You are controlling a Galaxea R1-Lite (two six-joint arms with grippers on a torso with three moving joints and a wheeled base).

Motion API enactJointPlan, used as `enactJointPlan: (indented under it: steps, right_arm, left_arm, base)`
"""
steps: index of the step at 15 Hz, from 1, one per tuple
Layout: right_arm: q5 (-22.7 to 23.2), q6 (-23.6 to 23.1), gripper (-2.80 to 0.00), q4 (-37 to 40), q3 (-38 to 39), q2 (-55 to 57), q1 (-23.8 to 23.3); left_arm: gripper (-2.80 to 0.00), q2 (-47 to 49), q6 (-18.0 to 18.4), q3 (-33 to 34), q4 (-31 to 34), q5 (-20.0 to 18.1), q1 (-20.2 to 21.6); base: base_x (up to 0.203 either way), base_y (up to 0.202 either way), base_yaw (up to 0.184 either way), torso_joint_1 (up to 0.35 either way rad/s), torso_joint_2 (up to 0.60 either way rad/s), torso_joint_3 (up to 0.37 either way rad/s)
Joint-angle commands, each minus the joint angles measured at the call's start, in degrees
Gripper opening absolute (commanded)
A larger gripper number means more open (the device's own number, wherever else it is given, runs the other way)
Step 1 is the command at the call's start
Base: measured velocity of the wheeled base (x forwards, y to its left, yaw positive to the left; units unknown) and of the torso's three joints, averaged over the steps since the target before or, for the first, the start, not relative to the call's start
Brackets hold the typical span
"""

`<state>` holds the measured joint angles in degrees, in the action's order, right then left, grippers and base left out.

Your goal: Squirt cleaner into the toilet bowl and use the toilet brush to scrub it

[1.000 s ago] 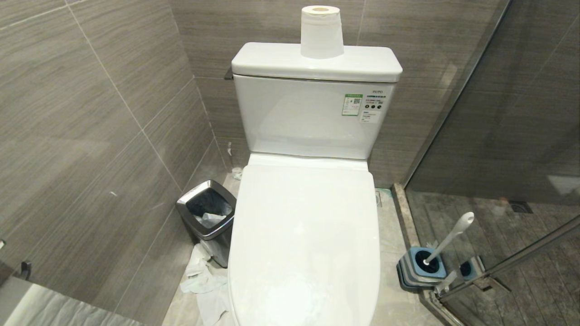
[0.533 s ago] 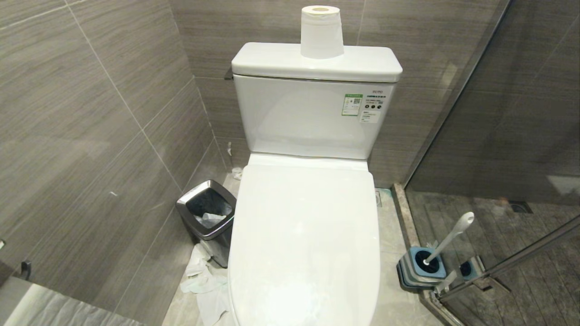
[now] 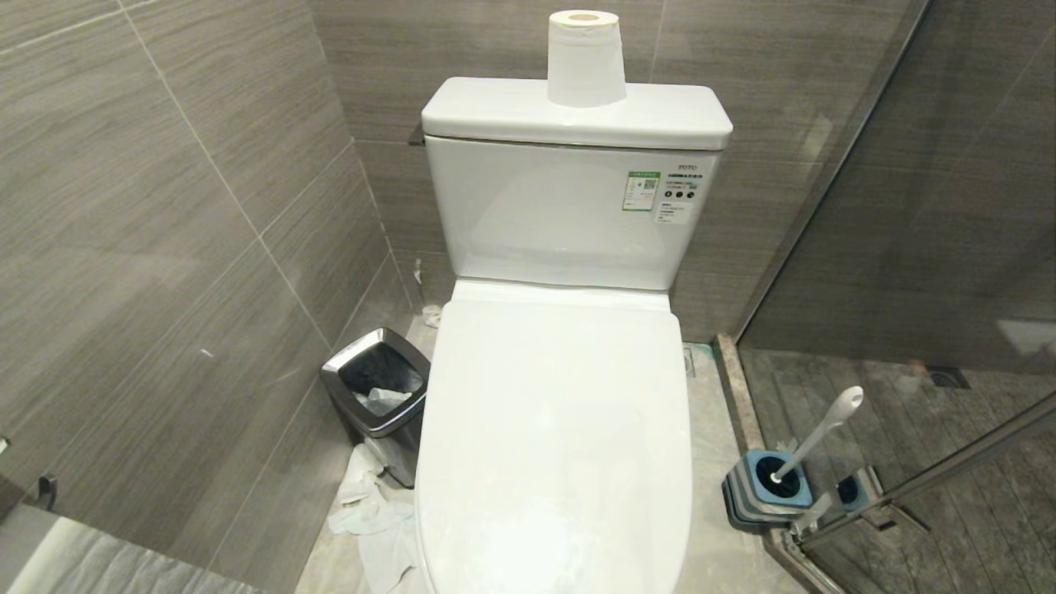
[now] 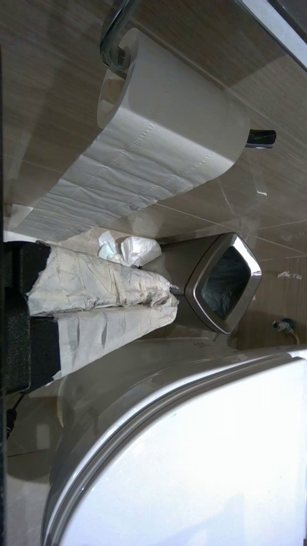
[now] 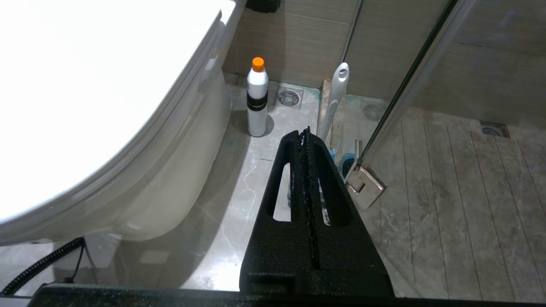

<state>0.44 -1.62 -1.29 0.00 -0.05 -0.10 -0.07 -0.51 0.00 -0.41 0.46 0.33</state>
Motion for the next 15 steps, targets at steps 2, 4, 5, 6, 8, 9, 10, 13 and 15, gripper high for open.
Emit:
enactJointPlan:
  steps: [2,4,5,6,8,9,10,13,15]
  right_arm:
    - [0.0,-0.1,-2.80,0.1,0.7,0.0,0.0]
    - [-0.1,0.2,-2.80,0.0,0.7,0.0,0.0]
    - [-0.1,0.1,-2.80,0.0,0.7,0.0,0.0]
    - [-0.1,0.1,-2.80,0.0,0.7,0.0,0.0]
    - [-0.1,0.1,-2.80,0.0,0.7,0.0,0.0]
    - [0.1,0.0,-2.80,0.0,0.7,0.0,0.0]
    - [0.2,-0.2,-2.80,0.0,0.7,0.0,0.0]
    - [0.2,-0.2,-2.80,0.0,0.7,0.0,0.0]
    - [0.5,-0.6,-2.80,0.0,0.7,0.0,0.0]
  left_arm:
    - [-2.80,0.0,0.0,0.4,0.0,0.0,0.0]
    - [-2.80,0.0,0.0,0.4,0.0,0.0,0.0]
    - [-2.80,0.0,0.0,0.4,0.0,0.0,0.0]
    - [-2.80,0.0,0.0,0.4,0.0,0.1,0.0]
    - [-2.80,0.0,0.0,0.4,0.0,0.1,0.0]
    - [-2.80,0.0,0.0,0.4,0.0,0.0,0.0]
    - [-2.80,0.0,0.0,0.4,0.0,0.0,0.0]
    - [-2.80,0.0,0.0,0.4,0.0,0.0,0.0]
    - [-2.80,0.0,-0.1,0.4,0.0,0.1,0.0]
  base:
    - [0.000,0.000,0.000,0.000,0.00,0.000]
    - [0.000,0.000,0.000,0.000,0.00,0.000]
    - [0.000,0.000,0.000,0.000,0.00,0.000]
    - [0.000,0.000,0.000,0.000,0.00,0.000]
    - [0.000,0.000,0.000,0.000,0.00,0.000]
    - [0.000,0.000,0.000,0.000,0.00,0.000]
    - [0.000,0.000,0.000,0.000,0.00,0.000]
    - [0.000,0.000,0.000,0.000,0.00,0.000]
    - [0.000,0.000,0.000,0.000,0.00,0.000]
